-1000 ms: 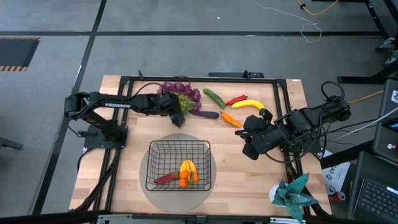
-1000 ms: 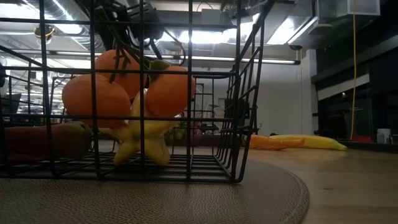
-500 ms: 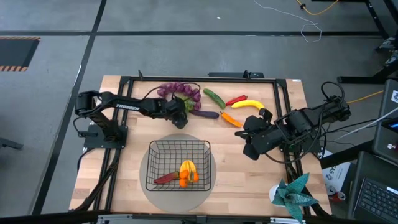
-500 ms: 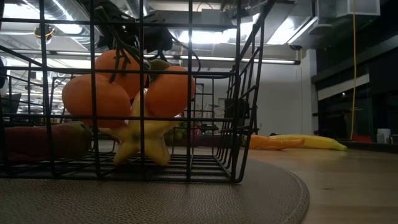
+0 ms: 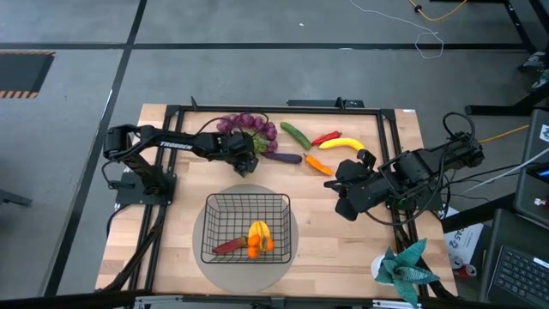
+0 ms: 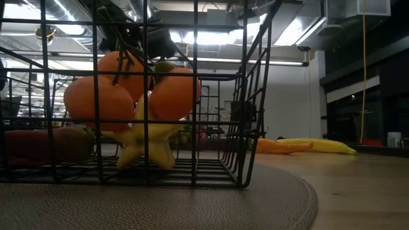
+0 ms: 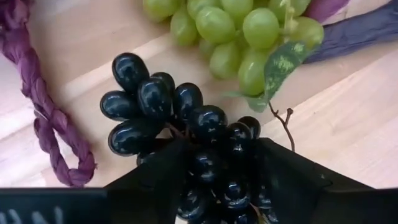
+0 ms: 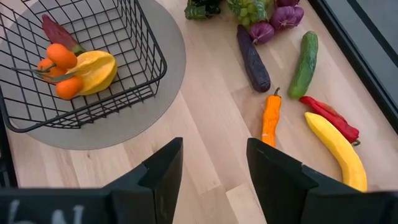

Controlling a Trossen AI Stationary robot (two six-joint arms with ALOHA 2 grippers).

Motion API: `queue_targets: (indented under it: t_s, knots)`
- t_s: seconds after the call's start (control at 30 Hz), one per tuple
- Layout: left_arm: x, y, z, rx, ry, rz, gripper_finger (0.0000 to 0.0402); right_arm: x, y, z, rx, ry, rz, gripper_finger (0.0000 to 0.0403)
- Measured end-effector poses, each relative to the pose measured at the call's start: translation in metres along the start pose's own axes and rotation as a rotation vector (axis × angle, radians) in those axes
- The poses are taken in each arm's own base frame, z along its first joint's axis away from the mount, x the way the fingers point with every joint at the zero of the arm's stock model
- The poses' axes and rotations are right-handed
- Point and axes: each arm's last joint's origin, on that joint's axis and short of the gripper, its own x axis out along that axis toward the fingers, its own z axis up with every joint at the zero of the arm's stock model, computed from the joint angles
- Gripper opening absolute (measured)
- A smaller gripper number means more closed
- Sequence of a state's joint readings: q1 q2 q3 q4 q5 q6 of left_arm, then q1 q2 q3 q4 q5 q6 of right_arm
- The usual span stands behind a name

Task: Build produce basket
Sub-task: Put the black grapes into the black wire basket

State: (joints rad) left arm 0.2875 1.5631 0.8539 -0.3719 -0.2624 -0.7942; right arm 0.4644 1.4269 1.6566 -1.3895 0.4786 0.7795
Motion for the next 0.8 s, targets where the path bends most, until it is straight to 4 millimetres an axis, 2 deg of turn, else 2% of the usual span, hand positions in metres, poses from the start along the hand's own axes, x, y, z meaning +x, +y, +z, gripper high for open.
queue_targets:
  t_s: [0.17, 0.47, 0.7, 0.8]
  knots:
    - [0.004, 0.000, -0.003, -0.011, 0.049, -0.013, 0.0198, 0.000, 0.000, 0.000, 0.000, 0.000, 0.000, 0.0181]
    - [0.026, -0.001, -0.012, 0.013, 0.091, 0.050, 0.0196, 0.000, 0.000, 0.000, 0.000, 0.000, 0.000, 0.0181]
    - [0.028, 0.000, -0.011, 0.009, 0.097, 0.050, 0.0195, 0.000, 0.000, 0.000, -0.002, 0.000, 0.000, 0.0181]
    - [0.028, 0.000, -0.012, 0.010, 0.100, 0.052, 0.0177, 0.000, 0.000, 0.000, -0.002, 0.000, 0.000, 0.0181]
